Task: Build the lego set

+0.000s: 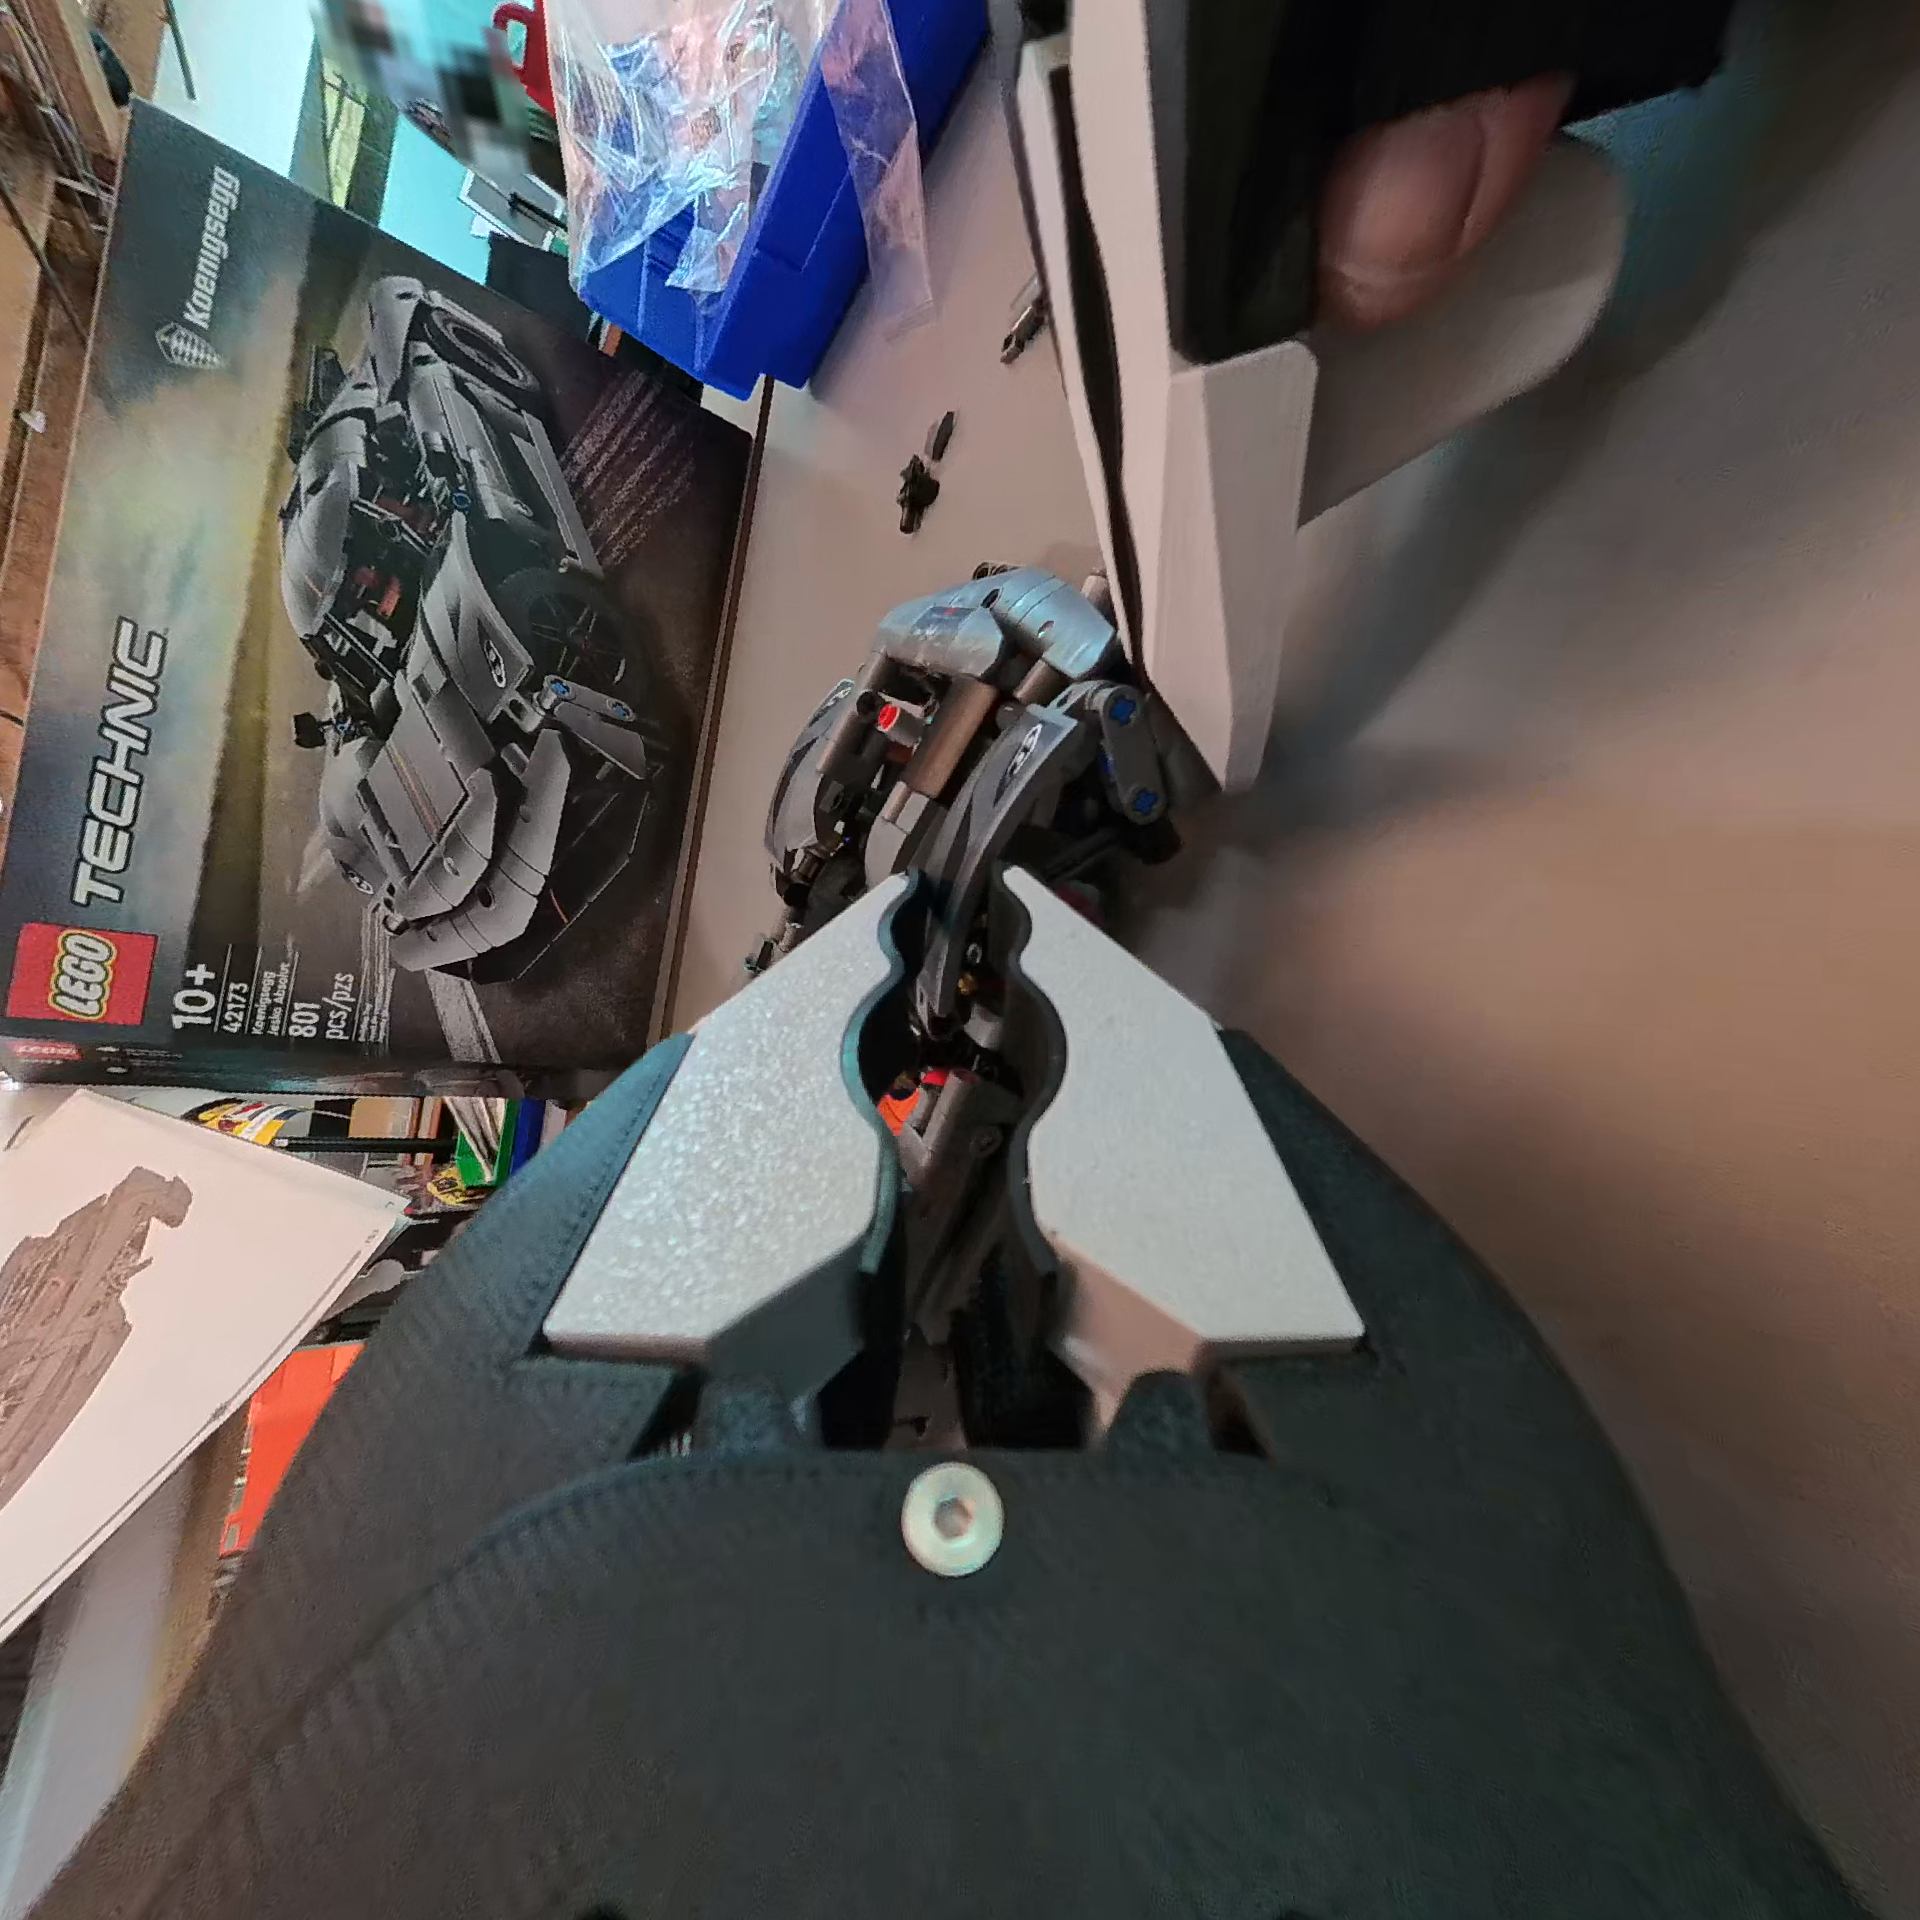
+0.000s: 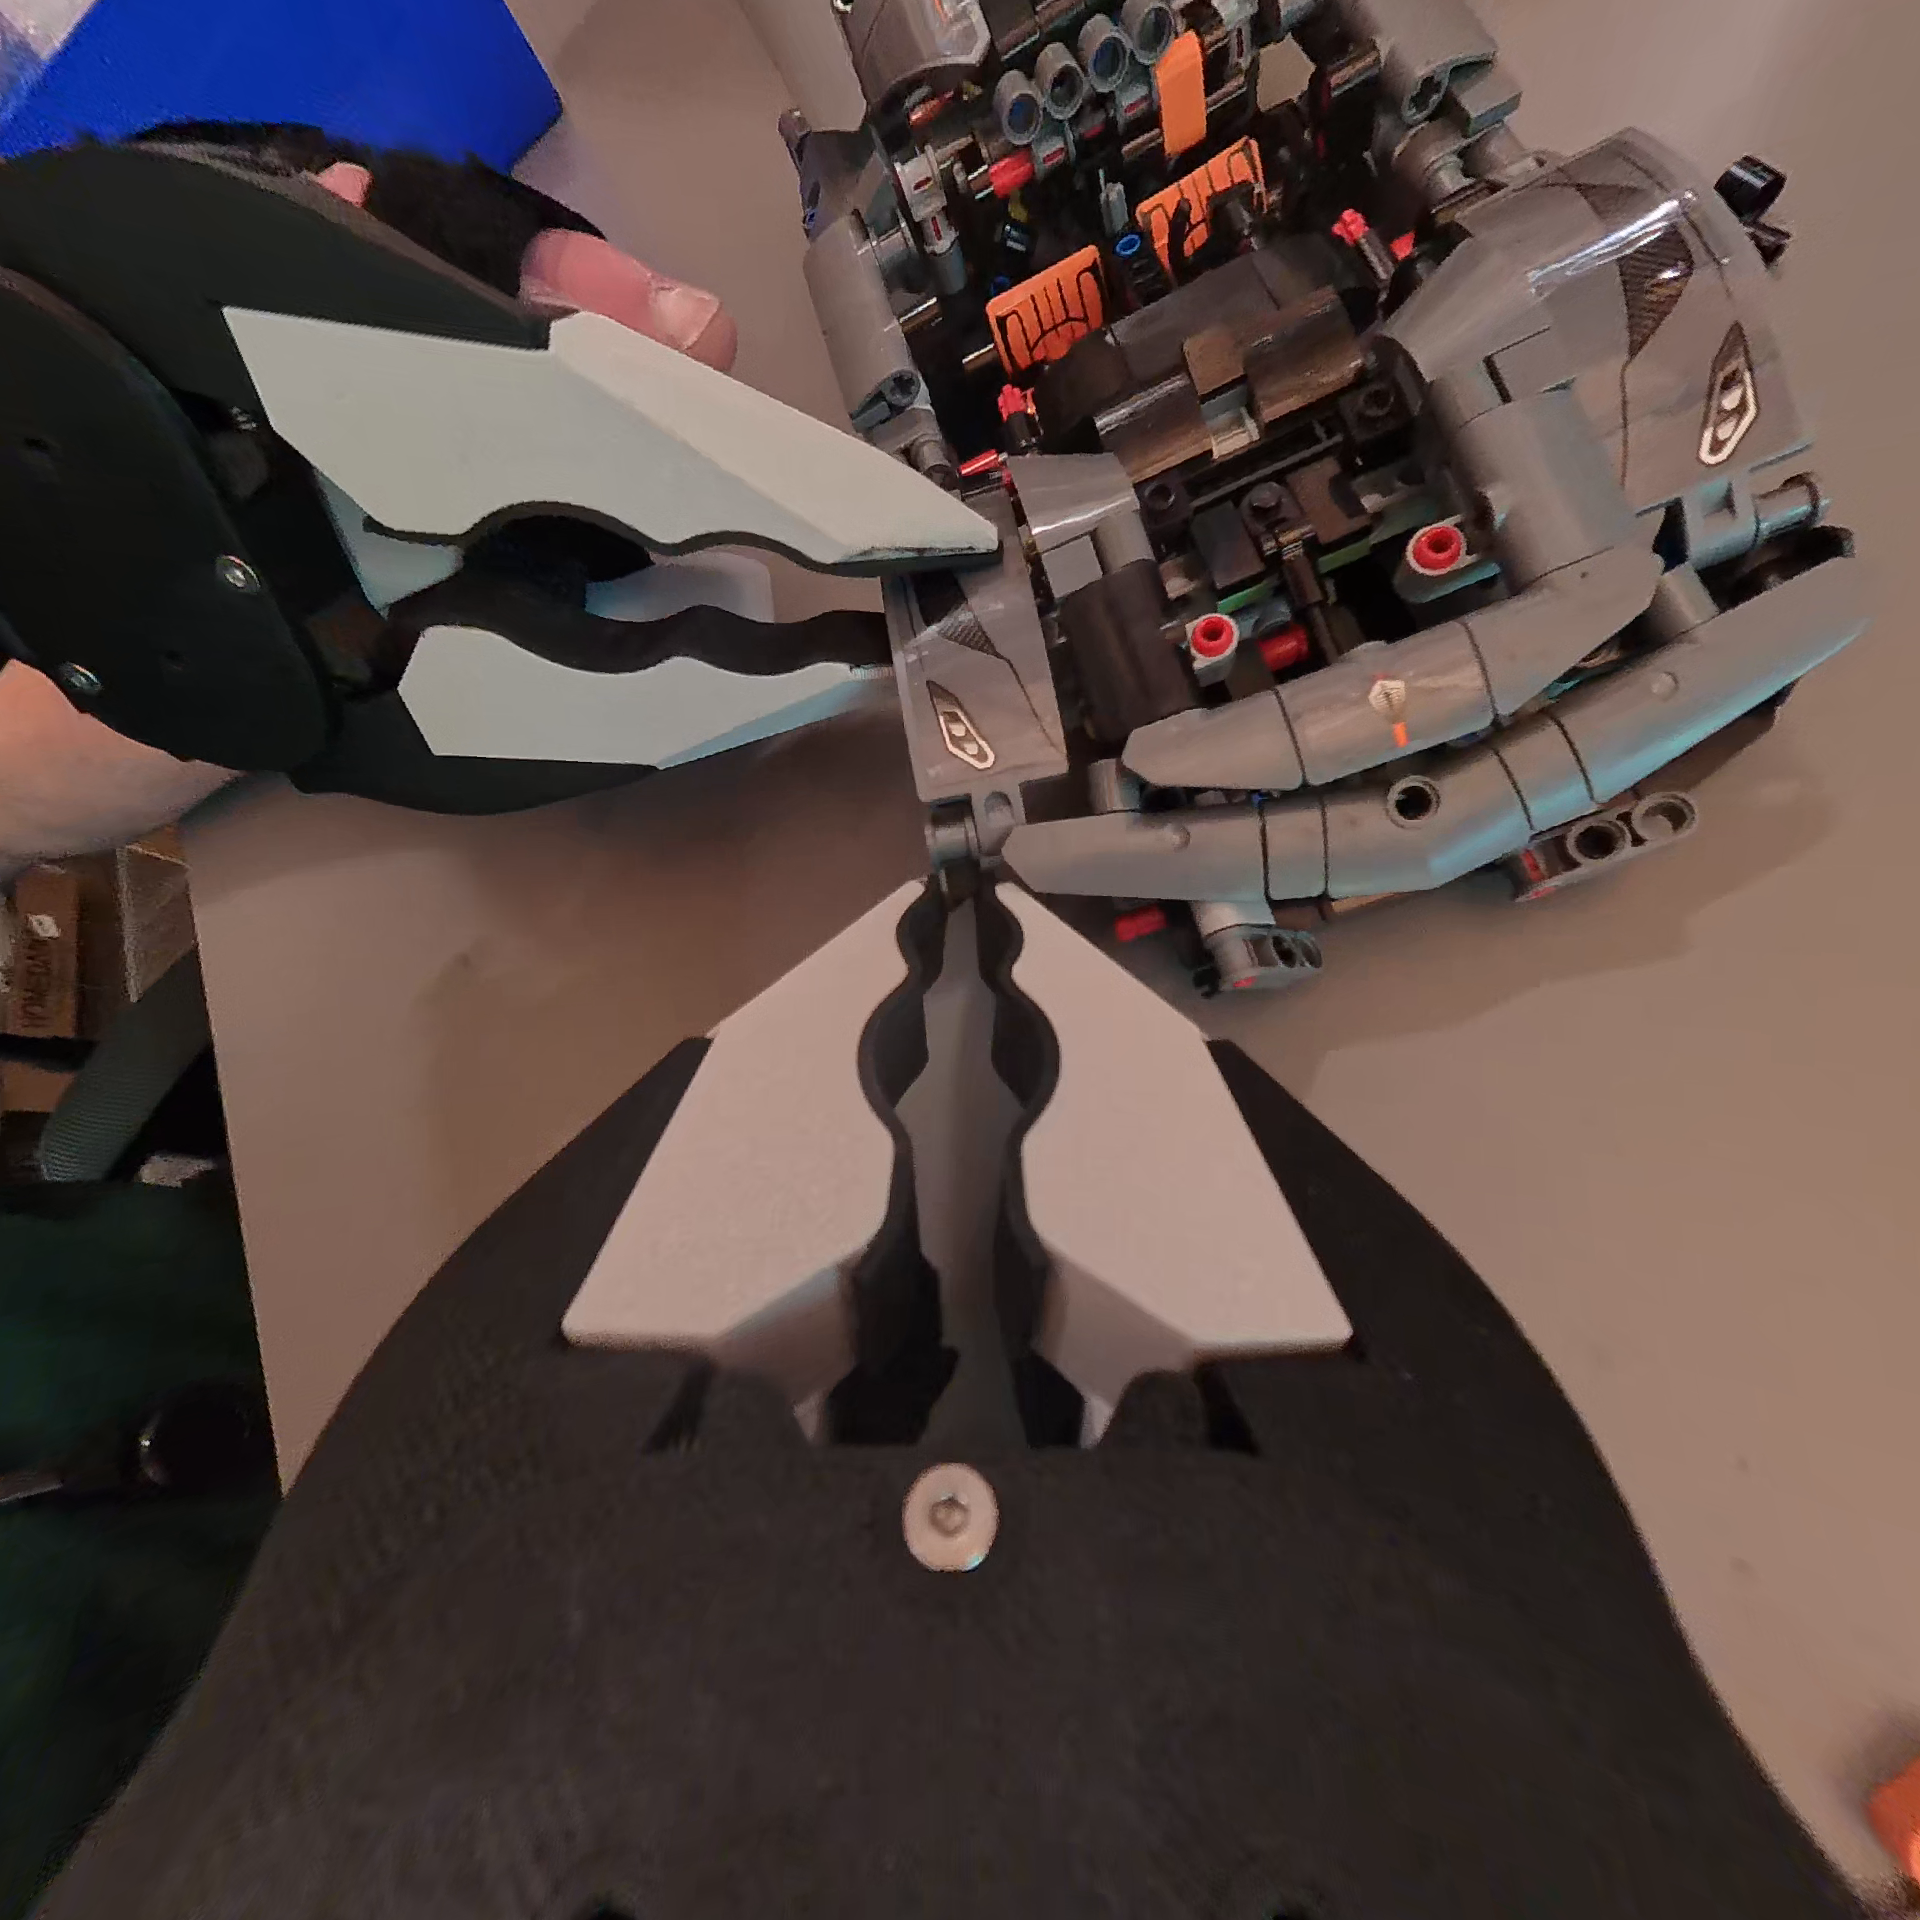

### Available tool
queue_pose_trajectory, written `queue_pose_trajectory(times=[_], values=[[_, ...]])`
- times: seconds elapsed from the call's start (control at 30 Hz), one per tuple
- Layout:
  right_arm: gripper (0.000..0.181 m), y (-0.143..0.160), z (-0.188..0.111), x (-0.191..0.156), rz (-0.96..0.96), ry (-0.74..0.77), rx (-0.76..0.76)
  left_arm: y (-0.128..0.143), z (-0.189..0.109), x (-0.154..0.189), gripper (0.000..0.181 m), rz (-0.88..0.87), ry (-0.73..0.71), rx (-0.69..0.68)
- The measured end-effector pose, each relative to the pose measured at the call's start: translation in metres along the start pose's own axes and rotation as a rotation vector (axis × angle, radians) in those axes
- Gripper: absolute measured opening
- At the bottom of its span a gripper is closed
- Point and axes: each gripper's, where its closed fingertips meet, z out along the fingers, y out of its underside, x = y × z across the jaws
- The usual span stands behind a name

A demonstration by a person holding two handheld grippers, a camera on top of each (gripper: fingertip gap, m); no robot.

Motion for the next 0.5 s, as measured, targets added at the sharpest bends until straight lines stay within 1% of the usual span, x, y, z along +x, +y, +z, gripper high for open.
queue_pose_trajectory(times=[0.07,0.23,0.27,0.33,0.4,0.5], values=[[0.004,0.005,-0.002,0.004,-0.055,0.053,-0.049,0.000,0.001,0.002,0.008,0.010,0.005,-0.005],[0.001,0.001,-0.013,0.000,-0.091,0.055,-0.060,0.000,-0.002,-0.001,0.007,0.014,-0.008,0.002],[0.001,0.002,-0.013,0.000,-0.112,0.063,-0.083,-0.001,-0.002,0.000,0.008,0.001,0.000,0.003],[0.001,-0.001,-0.018,0.002,-0.165,0.107,-0.104,-0.001,-0.002,-0.002,0.007,0.031,-0.022,-0.005],[0.001,-0.005,-0.023,0.000,-0.162,0.091,-0.110,-0.001,-0.003,-0.004,0.006,0.013,-0.020,-0.001],[0.001,-0.004,-0.028,0.002,-0.185,0.104,-0.167,-0.003,-0.002,-0.003,0.006,0.038,-0.033,0.000]])
